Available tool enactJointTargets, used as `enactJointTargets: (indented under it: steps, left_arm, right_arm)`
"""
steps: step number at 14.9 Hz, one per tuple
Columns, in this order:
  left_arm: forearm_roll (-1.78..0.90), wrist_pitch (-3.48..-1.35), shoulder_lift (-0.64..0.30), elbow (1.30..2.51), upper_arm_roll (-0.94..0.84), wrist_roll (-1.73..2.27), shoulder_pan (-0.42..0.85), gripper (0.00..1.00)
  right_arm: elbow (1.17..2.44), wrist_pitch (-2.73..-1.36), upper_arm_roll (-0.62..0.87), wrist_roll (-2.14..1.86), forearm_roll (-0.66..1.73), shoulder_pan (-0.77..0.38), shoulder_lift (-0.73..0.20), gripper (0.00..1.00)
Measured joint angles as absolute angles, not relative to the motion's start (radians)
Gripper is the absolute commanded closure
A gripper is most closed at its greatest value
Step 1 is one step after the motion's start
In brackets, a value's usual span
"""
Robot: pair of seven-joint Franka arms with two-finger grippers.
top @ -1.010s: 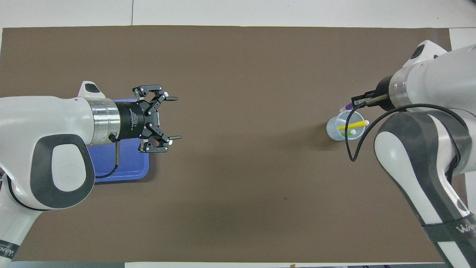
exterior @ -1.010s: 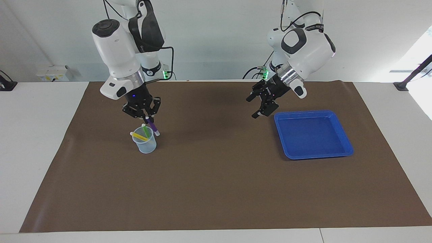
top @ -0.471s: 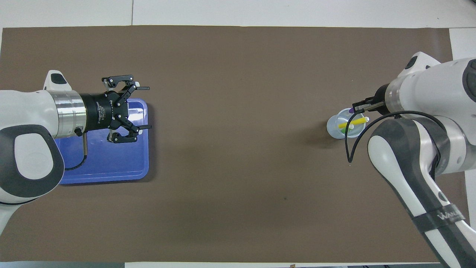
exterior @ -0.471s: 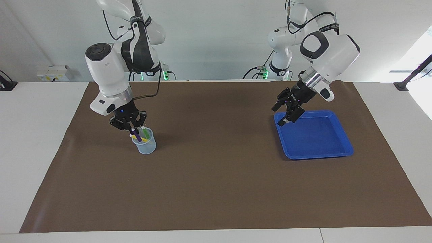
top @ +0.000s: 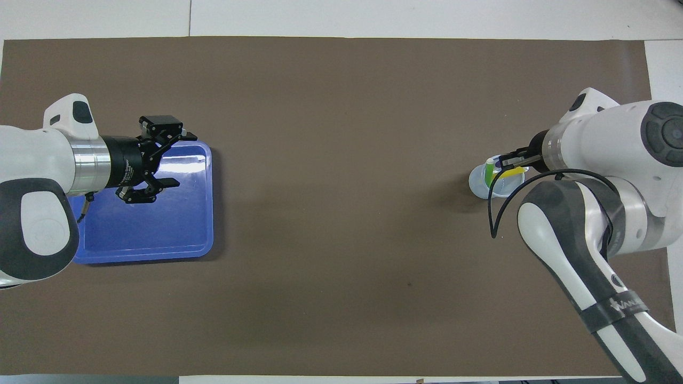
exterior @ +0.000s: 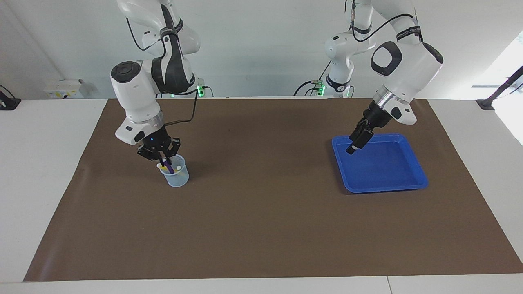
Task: Transfer and insert pens with both arms
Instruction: 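Release the purple pen into the cup and withdraw both grippers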
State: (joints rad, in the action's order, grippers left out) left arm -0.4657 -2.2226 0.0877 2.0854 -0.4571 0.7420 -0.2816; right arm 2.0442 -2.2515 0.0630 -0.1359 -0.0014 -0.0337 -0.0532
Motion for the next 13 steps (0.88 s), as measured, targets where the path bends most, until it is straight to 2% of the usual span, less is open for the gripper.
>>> enactJointTargets:
  steps: [3, 7, 10, 13]
  left_arm:
    - [-0.322, -2.154, 0.077, 2.049, -0.454, 0.419, -0.311, 0.00]
    - [-0.130, -1.927, 0.014, 1.851, -0.409, 0.286, -0.298, 0.00]
    - [-0.046, -1.786, -0.036, 1.692, -0.279, 0.280, -0.157, 0.00]
    - [-0.028, -1.632, -0.043, 1.591, -0.153, 0.249, -0.032, 0.00]
  right_arm:
    - [2.044, -2.258, 0.063, -0.136, -0.001, -0.034, -0.053, 0.01]
    - [2.025, -2.259, 0.063, -0.136, -0.001, -0.034, -0.052, 0.00]
    - [1.974, -2.212, 0.057, -0.121, -0.001, -0.033, -0.049, 0.00]
    - [1.872, -2.079, 0.038, -0.080, -0.001, -0.033, -0.044, 0.00]
